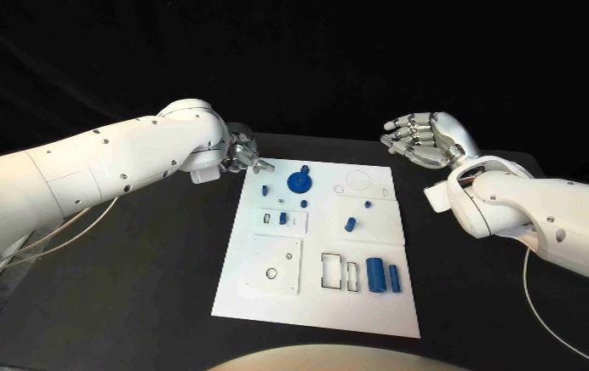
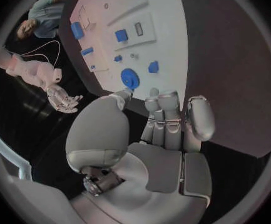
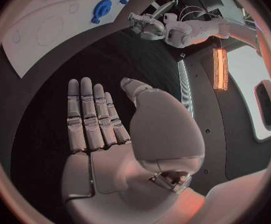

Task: Assemble the parts on the task board

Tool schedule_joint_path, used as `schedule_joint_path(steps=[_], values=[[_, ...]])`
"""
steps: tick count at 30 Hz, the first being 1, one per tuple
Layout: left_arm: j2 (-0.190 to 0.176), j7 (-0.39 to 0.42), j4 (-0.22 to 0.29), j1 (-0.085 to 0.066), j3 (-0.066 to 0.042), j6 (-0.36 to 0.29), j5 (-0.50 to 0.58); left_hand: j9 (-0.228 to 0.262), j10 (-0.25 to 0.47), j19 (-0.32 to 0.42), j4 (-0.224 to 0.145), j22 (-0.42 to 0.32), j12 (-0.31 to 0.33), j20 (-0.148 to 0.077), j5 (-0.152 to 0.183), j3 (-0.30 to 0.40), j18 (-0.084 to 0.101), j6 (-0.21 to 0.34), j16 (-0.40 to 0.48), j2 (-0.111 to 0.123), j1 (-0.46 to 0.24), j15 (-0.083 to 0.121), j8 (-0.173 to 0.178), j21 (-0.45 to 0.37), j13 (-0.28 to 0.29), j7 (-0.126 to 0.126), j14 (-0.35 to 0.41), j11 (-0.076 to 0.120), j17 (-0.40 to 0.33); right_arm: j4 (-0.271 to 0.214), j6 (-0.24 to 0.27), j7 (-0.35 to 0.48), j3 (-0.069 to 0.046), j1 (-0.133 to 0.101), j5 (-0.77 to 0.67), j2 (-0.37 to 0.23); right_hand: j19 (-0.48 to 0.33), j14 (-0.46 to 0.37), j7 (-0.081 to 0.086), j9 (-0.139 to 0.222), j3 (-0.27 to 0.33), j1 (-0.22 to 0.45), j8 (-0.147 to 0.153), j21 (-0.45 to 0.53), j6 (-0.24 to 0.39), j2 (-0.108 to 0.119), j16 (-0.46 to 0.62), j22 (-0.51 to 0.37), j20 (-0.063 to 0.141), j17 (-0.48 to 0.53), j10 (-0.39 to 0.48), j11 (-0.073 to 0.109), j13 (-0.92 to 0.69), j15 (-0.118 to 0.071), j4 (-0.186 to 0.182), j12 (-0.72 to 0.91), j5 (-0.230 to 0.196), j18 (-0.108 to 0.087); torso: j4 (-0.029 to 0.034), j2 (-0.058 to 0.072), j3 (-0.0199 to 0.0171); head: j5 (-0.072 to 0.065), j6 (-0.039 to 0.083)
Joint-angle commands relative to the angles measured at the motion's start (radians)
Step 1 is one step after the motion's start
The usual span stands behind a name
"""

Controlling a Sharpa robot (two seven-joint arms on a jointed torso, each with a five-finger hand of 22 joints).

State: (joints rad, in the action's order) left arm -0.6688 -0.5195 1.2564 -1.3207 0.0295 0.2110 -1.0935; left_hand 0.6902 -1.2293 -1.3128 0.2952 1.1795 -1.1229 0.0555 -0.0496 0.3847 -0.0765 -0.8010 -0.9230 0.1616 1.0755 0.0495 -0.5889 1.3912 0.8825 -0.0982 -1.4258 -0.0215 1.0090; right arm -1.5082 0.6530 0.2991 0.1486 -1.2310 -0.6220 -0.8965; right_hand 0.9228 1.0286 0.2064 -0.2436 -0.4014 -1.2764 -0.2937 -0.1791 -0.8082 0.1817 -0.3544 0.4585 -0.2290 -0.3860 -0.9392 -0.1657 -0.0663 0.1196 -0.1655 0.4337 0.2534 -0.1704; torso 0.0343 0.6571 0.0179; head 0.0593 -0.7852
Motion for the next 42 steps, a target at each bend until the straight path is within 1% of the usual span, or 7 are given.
schedule_joint_path(steps=[1, 6, 11, 16, 26, 35, 42], values=[[0.016, 0.003, -0.026, 0.002, 0.005, 0.071, -0.045, -0.001, 0.005, 0.000, 0.000, 0.000, 0.006, 0.008, -0.005, -0.006, -0.010, -0.007, 0.003, -0.006, -0.002, -0.008, 0.002, -0.004, -0.002, 0.000, -0.001, 0.000, 0.000, 0.000, -0.016, 0.008, 0.000, 0.001, -0.004, 0.001, -0.004, -0.006, 0.031, 0.001, 0.004, 0.008, 0.006, 0.005, -0.003, -0.003, 0.006, -0.001, 0.000, 0.002, 0.003, -0.005, 0.001, -0.001, 0.001, -0.005, -0.001, -0.010, -0.0001, 0.000, -0.0001, 0.000, -0.001], [0.038, 0.001, -0.060, 0.009, 0.011, 0.090, -0.047, -0.004, 0.005, 0.000, 0.000, 0.001, 0.005, 0.009, -0.005, -0.007, -0.009, -0.013, 0.003, -0.010, -0.003, -0.007, 0.000, -0.004, 0.000, 0.001, -0.001, 0.001, 0.000, 0.002, -0.015, 0.009, 0.000, 0.002, -0.004, 0.002, -0.004, -0.006, 0.031, 0.001, 0.004, 0.008, 0.006, 0.005, -0.003, -0.004, 0.007, -0.001, 0.000, 0.002, 0.003, -0.005, 0.001, -0.001, 0.002, -0.005, -0.001, -0.010, 0.0000, 0.001, 0.0011, 0.000, 0.000], [0.054, 0.001, -0.080, 0.012, 0.015, 0.104, -0.041, -0.006, 0.003, -0.003, 0.000, 0.004, 0.003, 0.009, -0.005, -0.008, -0.009, -0.018, 0.003, -0.012, -0.004, -0.007, -0.002, -0.002, 0.002, 0.002, -0.001, 0.001, 0.001, 0.002, -0.015, 0.010, 0.000, 0.002, -0.004, 0.003, -0.003, -0.006, 0.031, 0.001, 0.004, 0.007, 0.006, 0.005, -0.003, -0.004, 0.008, -0.002, 0.000, 0.002, 0.003, -0.005, 0.001, -0.001, 0.002, -0.005, 0.000, -0.010, -0.0008, 0.000, -0.0002, 0.003, -0.004], [0.069, 0.002, -0.100, 0.016, 0.022, 0.119, -0.024, -0.008, 0.002, -0.003, 0.000, 0.005, 0.001, 0.009, -0.005, -0.009, -0.009, -0.022, 0.004, -0.015, -0.005, -0.006, -0.003, -0.002, 0.003, 0.003, 0.000, 0.002, 0.000, 0.004, -0.015, 0.011, 0.000, 0.004, -0.003, 0.005, -0.003, -0.006, 0.031, 0.001, 0.004, 0.007, 0.006, 0.005, -0.003, -0.004, 0.008, -0.002, 0.000, 0.002, 0.003, -0.005, 0.001, -0.001, 0.002, -0.005, 0.000, -0.010, -0.0006, 0.000, -0.0004, -0.003, -0.006], [0.085, 0.003, -0.110, 0.028, 0.027, 0.123, 0.001, -0.013, 0.003, -0.005, -0.001, 0.008, 0.003, 0.008, -0.006, -0.005, -0.008, -0.029, 0.003, -0.023, 0.000, -0.005, -0.004, -0.001, 0.000, 0.005, 0.000, 0.004, 0.001, 0.008, -0.019, 0.011, 0.000, 0.010, 0.000, 0.012, -0.003, -0.005, 0.031, 0.001, 0.004, 0.008, 0.006, 0.006, -0.003, -0.005, 0.009, -0.003, 0.000, 0.002, 0.003, -0.005, 0.001, -0.001, 0.002, -0.005, 0.001, -0.010, -0.0009, 0.000, 0.0000, -0.001, -0.006], [0.087, 0.003, -0.112, 0.030, 0.029, 0.124, 0.009, -0.021, 0.000, -0.007, -0.003, 0.010, -0.001, 0.007, -0.006, 0.006, -0.008, -0.041, 0.004, -0.033, 0.017, -0.002, -0.007, 0.000, 0.002, 0.009, 0.000, 0.007, 0.001, 0.009, -0.020, 0.011, 0.000, 0.012, 0.001, 0.013, -0.003, -0.005, 0.031, 0.001, 0.004, 0.008, 0.006, 0.006, -0.003, -0.005, 0.009, -0.003, 0.000, 0.002, 0.003, -0.005, 0.001, -0.001, 0.002, -0.005, 0.001, -0.010, 0.0004, -0.001, -0.0008, 0.000, -0.009], [0.086, 0.003, -0.112, 0.030, 0.029, 0.114, 0.017, -0.019, -0.006, -0.011, -0.006, 0.016, -0.007, 0.003, -0.006, 0.041, -0.007, -0.066, 0.003, -0.050, 0.067, 0.005, -0.032, 0.002, 0.005, 0.021, -0.001, 0.017, 0.001, 0.011, -0.020, 0.011, 0.000, 0.012, 0.001, 0.014, -0.003, -0.005, 0.031, 0.001, 0.004, 0.008, 0.006, 0.006, -0.003, -0.005, 0.009, -0.003, 0.000, 0.002, 0.003, -0.005, 0.001, -0.001, 0.002, -0.005, 0.001, -0.010, -0.0005, -0.001, -0.0013, 0.000, -0.011]])
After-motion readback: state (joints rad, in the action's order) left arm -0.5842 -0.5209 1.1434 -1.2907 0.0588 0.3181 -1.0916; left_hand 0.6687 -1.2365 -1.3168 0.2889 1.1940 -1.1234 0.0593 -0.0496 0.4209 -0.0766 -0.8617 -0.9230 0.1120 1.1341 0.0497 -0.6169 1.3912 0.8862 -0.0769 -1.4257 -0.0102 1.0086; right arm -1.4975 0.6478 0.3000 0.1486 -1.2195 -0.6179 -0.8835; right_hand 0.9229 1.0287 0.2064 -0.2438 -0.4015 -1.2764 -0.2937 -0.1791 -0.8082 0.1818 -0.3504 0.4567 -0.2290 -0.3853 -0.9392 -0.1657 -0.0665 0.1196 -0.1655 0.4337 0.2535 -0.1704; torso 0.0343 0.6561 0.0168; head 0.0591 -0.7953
